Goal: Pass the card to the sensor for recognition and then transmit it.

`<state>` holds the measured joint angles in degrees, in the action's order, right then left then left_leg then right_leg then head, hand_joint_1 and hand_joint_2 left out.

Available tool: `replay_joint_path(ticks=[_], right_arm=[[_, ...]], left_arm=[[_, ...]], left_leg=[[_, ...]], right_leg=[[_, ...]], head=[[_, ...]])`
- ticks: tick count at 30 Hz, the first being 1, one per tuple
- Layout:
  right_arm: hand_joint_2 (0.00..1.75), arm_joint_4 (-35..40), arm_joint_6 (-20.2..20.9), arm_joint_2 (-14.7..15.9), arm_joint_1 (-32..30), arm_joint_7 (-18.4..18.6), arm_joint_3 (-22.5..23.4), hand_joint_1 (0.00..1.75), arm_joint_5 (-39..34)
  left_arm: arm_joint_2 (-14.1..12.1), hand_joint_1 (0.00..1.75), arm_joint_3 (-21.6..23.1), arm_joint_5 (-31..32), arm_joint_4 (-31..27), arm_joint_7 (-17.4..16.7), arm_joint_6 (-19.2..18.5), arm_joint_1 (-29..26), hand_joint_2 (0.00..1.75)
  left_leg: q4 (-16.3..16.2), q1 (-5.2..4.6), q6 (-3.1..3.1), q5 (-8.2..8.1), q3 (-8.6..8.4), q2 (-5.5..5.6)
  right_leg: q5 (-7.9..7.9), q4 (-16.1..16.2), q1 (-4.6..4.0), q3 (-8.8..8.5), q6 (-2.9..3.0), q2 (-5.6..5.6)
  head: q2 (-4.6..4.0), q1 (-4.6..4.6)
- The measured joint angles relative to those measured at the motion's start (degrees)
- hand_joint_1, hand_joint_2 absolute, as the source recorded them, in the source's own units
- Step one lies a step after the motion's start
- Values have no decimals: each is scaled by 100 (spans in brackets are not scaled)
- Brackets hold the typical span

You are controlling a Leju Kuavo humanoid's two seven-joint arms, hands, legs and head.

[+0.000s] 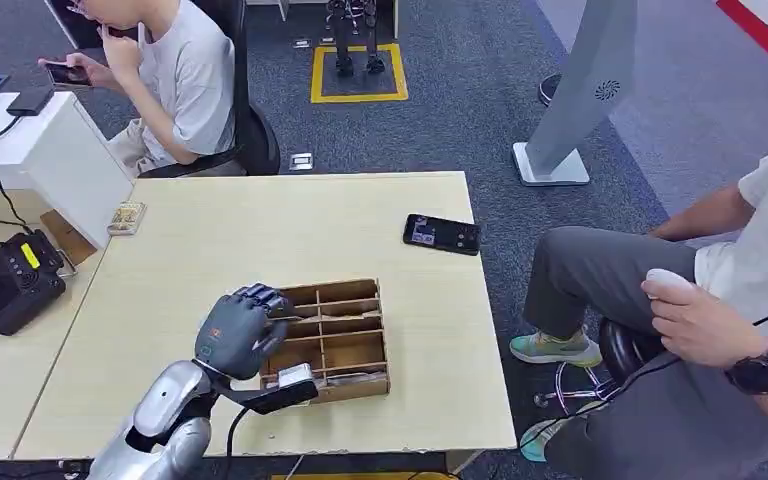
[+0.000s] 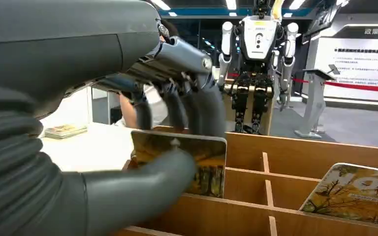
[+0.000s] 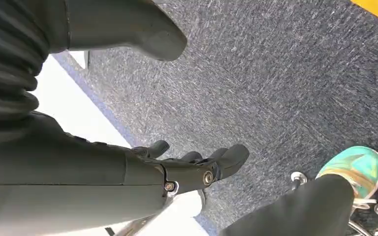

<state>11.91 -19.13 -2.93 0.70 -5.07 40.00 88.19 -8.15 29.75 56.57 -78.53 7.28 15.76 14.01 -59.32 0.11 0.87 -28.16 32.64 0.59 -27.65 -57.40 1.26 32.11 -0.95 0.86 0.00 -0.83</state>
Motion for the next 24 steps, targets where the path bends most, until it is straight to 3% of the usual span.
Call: replay_joint_path(ticks=[20,24], right_arm=[[175,0,-66,-4,4,-190,0,0,0],[175,0,-74,-4,1,-199,2,0,0]], left_arm=[[-9,175,-2,-42,0,0,-24,0,175],[-158,175,-74,-571,-163,152,-172,8,175]], left_leg=[[0,0,0,0,0,0],[0,1,0,0,0,-1]], right_leg=[[0,0,0,0,0,0],[0,0,-1,2,0,1]], head=[[0,0],[0,0]])
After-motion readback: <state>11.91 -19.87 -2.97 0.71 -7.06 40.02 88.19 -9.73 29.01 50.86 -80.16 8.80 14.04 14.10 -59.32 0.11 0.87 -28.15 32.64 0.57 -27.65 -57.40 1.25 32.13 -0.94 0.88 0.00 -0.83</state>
